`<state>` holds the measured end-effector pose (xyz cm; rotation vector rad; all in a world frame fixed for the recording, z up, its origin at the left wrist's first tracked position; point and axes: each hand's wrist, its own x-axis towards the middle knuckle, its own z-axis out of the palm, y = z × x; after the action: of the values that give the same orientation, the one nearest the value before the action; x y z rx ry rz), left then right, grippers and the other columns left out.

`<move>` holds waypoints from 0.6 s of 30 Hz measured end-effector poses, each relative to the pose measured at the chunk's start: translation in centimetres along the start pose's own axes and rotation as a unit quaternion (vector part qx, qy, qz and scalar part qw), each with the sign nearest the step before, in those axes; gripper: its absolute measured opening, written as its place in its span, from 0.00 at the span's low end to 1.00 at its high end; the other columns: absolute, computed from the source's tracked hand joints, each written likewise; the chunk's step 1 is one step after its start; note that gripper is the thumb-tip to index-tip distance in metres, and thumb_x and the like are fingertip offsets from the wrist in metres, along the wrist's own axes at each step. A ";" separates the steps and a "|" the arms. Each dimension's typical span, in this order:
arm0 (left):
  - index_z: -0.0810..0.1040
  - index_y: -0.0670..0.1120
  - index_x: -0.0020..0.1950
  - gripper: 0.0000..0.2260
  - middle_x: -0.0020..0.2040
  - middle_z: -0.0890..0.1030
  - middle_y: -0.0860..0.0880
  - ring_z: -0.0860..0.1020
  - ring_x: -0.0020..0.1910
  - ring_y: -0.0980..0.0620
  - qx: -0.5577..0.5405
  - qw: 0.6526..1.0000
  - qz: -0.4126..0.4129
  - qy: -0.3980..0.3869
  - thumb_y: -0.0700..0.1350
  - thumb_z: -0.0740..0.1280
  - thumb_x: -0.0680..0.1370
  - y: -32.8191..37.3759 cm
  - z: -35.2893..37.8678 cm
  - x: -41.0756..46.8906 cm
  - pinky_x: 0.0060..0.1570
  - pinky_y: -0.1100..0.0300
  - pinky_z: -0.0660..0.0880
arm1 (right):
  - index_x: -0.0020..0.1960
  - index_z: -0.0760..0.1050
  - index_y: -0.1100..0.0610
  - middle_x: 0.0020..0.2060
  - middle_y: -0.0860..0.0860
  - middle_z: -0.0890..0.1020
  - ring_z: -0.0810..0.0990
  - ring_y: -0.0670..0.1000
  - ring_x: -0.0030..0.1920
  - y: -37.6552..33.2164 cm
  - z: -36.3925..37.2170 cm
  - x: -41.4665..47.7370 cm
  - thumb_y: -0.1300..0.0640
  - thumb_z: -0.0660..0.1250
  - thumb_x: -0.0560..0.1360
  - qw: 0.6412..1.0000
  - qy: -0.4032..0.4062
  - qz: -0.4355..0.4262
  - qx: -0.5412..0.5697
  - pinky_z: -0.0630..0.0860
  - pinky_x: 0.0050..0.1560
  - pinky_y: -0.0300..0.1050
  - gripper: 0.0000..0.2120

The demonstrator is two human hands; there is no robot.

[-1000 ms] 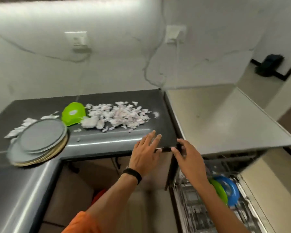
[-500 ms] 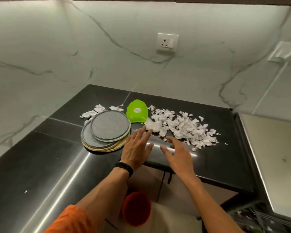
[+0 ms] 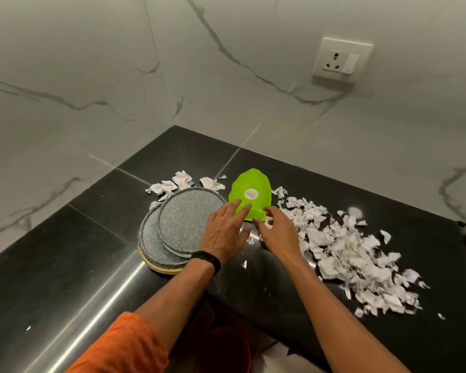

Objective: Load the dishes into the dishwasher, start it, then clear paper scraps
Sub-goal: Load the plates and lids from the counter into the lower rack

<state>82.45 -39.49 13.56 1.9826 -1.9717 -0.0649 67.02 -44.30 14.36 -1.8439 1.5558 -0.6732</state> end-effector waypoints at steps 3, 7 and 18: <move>0.71 0.52 0.75 0.24 0.74 0.73 0.46 0.72 0.71 0.44 0.019 1.000 -0.014 0.003 0.57 0.63 0.80 -0.3 1.5 3.7 0.64 0.47 0.72 | 0.70 0.75 0.54 0.62 0.54 0.82 0.80 0.55 0.61 1.2 0.5 4.1 0.47 0.71 0.78 0.999 -0.029 0.005 -0.021 0.75 0.58 0.49 0.23; 0.73 0.52 0.73 0.24 0.72 0.75 0.46 0.72 0.71 0.43 0.022 0.999 -0.043 -0.020 0.56 0.68 0.78 -1.0 3.6 6.5 0.63 0.45 0.72 | 0.72 0.73 0.56 0.64 0.56 0.80 0.79 0.57 0.62 2.3 1.0 8.5 0.47 0.70 0.79 0.997 -0.059 0.015 -0.049 0.74 0.60 0.49 0.25; 0.75 0.52 0.67 0.18 0.70 0.76 0.48 0.54 0.81 0.42 0.032 0.992 -0.081 -0.097 0.56 0.62 0.80 -2.3 7.3 9.8 0.78 0.40 0.53 | 0.74 0.65 0.61 0.68 0.61 0.76 0.74 0.64 0.68 3.5 3.6 14.8 0.49 0.72 0.77 0.985 -0.121 0.074 -0.097 0.68 0.65 0.51 0.31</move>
<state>83.07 -50.60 8.10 2.2502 -1.9439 -0.2458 69.87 -58.77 9.16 -1.8471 1.6204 -0.2274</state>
